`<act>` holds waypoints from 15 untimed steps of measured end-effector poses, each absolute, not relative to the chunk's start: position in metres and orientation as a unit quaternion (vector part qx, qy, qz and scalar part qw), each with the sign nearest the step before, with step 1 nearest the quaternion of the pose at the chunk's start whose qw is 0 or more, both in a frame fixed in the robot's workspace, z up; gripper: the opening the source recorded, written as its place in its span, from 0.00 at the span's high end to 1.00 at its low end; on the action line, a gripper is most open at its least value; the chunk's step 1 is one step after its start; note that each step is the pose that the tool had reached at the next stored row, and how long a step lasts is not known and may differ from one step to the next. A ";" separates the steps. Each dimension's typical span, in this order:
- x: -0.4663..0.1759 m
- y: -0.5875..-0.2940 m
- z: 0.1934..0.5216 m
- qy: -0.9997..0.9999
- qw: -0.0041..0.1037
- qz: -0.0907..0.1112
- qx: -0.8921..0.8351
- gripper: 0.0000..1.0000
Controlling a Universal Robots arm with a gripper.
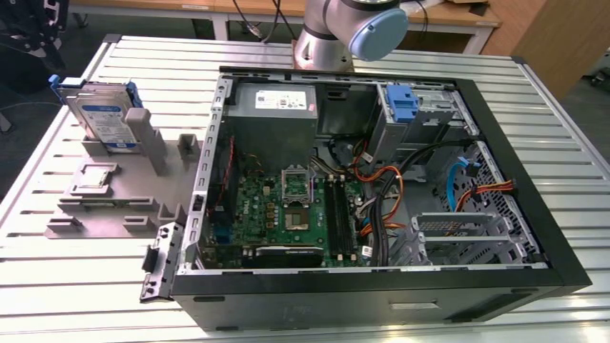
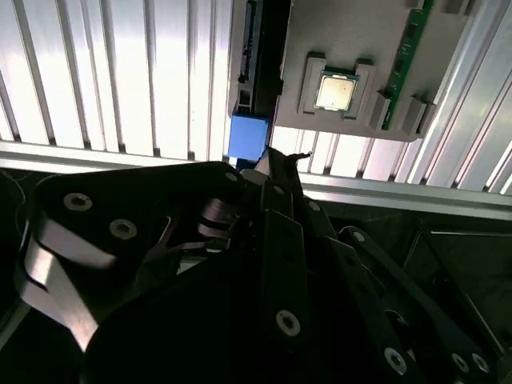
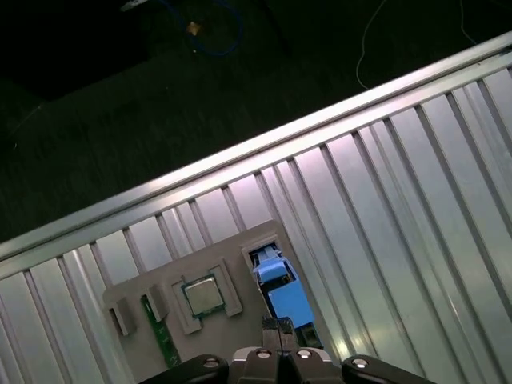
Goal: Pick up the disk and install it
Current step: 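Pick up the disk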
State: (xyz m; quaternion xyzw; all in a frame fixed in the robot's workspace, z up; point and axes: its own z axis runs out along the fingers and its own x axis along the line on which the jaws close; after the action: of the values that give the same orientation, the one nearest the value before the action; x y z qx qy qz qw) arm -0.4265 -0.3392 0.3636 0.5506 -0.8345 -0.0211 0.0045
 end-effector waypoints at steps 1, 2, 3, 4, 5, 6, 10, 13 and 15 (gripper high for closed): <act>-0.426 -0.339 0.364 -0.832 0.005 -0.021 0.554 0.90; -0.426 -0.339 0.364 -0.829 0.005 -0.021 0.558 0.90; -0.426 -0.339 0.364 -0.827 0.005 -0.021 0.562 0.90; -0.426 -0.339 0.364 -0.824 0.005 -0.021 0.566 0.90; -0.426 -0.339 0.364 -0.821 0.005 -0.021 0.570 0.90; -0.426 -0.339 0.364 -0.819 0.005 -0.021 0.574 0.90; -0.426 -0.339 0.364 -0.810 0.005 -0.020 0.587 0.90; -0.426 -0.339 0.364 -0.803 0.004 -0.020 0.595 0.90; -0.426 -0.339 0.364 -0.800 0.004 -0.020 0.600 0.90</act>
State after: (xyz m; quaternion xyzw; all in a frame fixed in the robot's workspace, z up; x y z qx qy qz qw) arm -0.4265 -0.3392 0.3636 0.6003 -0.7995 -0.0199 0.0045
